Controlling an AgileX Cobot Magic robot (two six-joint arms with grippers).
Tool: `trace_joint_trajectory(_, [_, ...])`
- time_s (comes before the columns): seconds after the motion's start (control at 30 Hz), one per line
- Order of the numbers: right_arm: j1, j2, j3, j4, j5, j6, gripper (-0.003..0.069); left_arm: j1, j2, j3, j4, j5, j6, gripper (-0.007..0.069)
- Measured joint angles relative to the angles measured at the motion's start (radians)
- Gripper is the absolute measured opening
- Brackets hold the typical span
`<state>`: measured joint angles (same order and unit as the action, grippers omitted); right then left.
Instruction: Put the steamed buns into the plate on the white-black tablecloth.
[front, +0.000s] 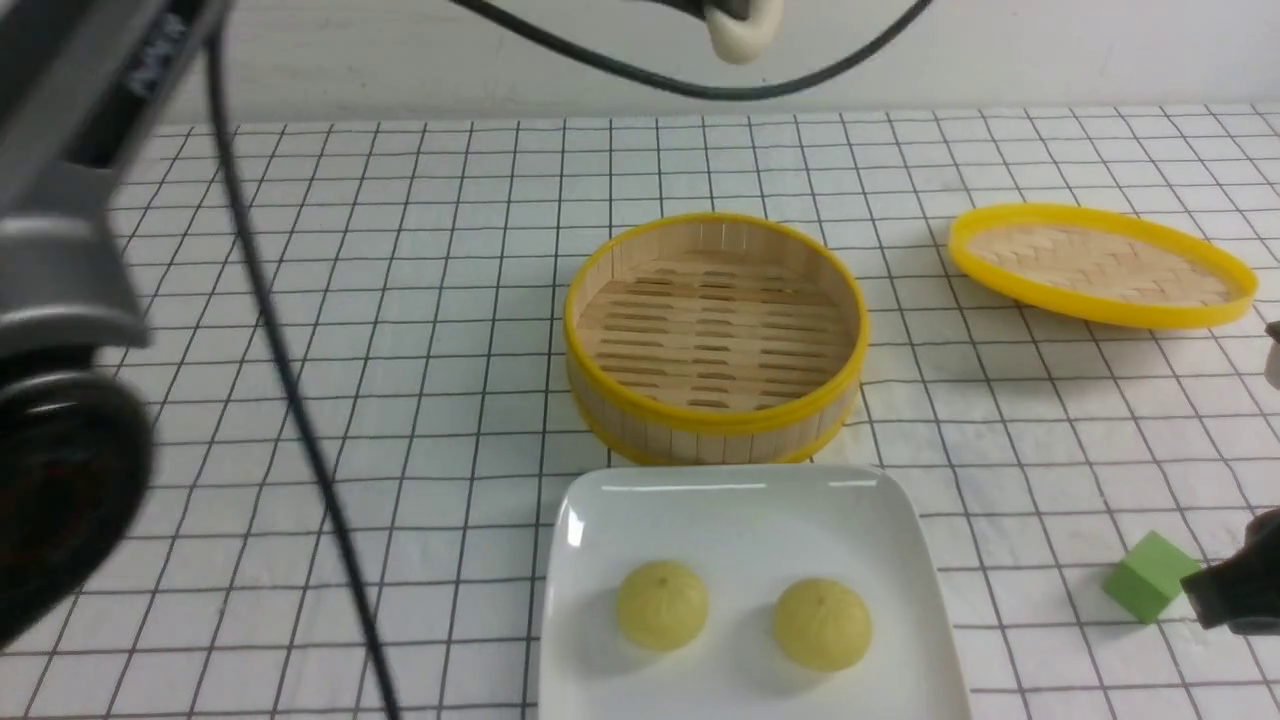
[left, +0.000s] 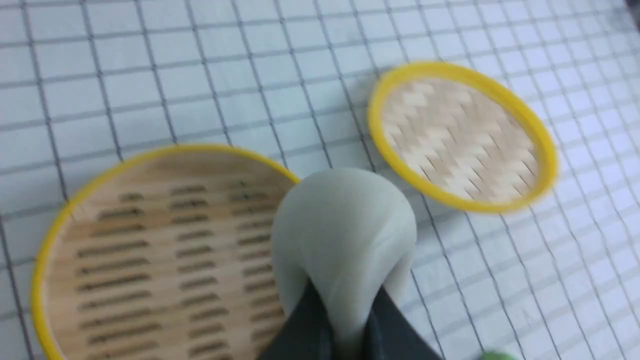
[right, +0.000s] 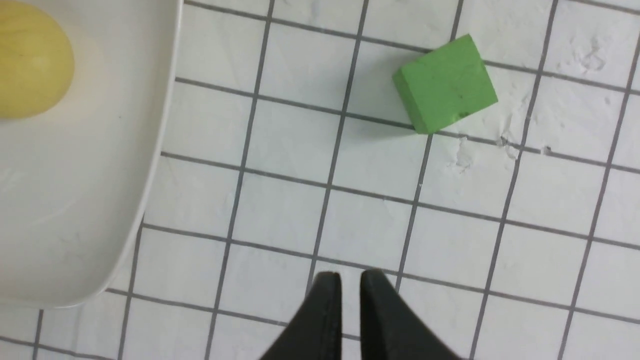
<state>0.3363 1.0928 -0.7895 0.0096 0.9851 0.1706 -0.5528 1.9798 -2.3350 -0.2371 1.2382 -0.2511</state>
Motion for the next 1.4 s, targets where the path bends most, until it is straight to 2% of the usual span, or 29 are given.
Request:
trace_joint_trajectory(0.07, [0.0, -0.001, 0.0, 0.0, 0.0, 0.0, 0.0081, -0.05, -0.101, 0.226, 0.005, 0.0, 0.007, 0.0027])
trace_joint_trajectory(0.2, [0.0, -0.011, 0.0, 0.0, 0.0, 0.0, 0.0081, -0.229, -0.201, 0.705, 0.074, -0.013, -0.029, 0.0034])
trace_joint_trajectory(0.3, [0.0, -0.015, 0.0, 0.0, -0.001, 0.0, 0.0081, -0.299, -0.204, 0.85, 0.102, -0.065, -0.08, 0.0041])
trace_joint_trajectory(0.37, [0.0, -0.018, 0.0, 0.0, -0.002, 0.0, 0.0081, -0.363, -0.203, 0.996, 0.148, -0.139, -0.167, 0.0059])
trace_joint_trajectory(0.4, [0.0, -0.018, 0.0, 0.0, -0.002, 0.0, 0.0081, -0.366, -0.203, 1.004, 0.153, -0.145, -0.182, 0.0064])
trace_joint_trajectory(0.47, [0.0, -0.018, 0.0, 0.0, -0.003, 0.0, 0.0081, -0.4, -0.203, 1.082, 0.207, -0.216, -0.257, 0.0108])
trace_joint_trajectory(0.63, [0.0, -0.058, 0.0, 0.005, 0.038, -0.053, 0.0081, -0.41, -0.203, 1.119, 0.26, -0.261, -0.32, 0.0231])
trace_joint_trajectory(0.8, [0.0, -0.285, 0.0, 0.031, 0.142, -0.083, 0.008, -0.41, -0.203, 1.121, 0.291, -0.277, -0.348, 0.0405])
trace_joint_trajectory(0.9, [0.0, -0.447, 0.0, 0.031, 0.191, -0.082, 0.0051, -0.41, -0.203, 1.115, 0.291, -0.276, -0.362, 0.0474])
trace_joint_trajectory(0.97, [0.0, -0.611, 0.005, 0.032, 0.2, -0.075, 0.0002, -0.41, -0.203, 1.1, 0.296, -0.268, -0.365, 0.0498])
trace_joint_trajectory(1.07, [0.0, -0.781, 0.036, 0.031, 0.132, -0.071, -0.0015, -0.41, -0.205, 1.079, 0.306, -0.265, -0.366, 0.0508])
trace_joint_trajectory(1.13, [0.0, -0.974, 0.139, 0.043, -0.095, -0.069, -0.0015, -0.41, -0.209, 1.064, 0.316, -0.262, -0.366, 0.0512])
trace_joint_trajectory(1.17, [0.0, -0.987, 0.16, 0.045, -0.117, -0.069, -0.0015, -0.41, -0.209, 1.064, 0.317, -0.262, -0.366, 0.0512])
trace_joint_trajectory(1.2, [0.0, -1.077, 0.247, 0.057, -0.282, -0.069, -0.0015, -0.41, -0.213, 1.063, 0.32, -0.262, -0.366, 0.0511])
trace_joint_trajectory(1.23, [0.0, -1.096, 0.287, 0.058, -0.363, -0.069, -0.0015, -0.41, -0.213, 1.063, 0.321, -0.263, -0.366, 0.0508])
trace_joint_trajectory(1.3, [0.0, -1.108, 0.353, 0.062, -0.435, -0.069, -0.0015, -0.412, -0.213, 1.063, 0.328, -0.263, -0.368, 0.0495])
trace_joint_trajectory(1.4, [0.0, -1.094, 0.405, 0.084, -0.454, -0.07, -0.0014, -0.414, -0.213, 1.063, 0.335, -0.263, -0.369, 0.0466])
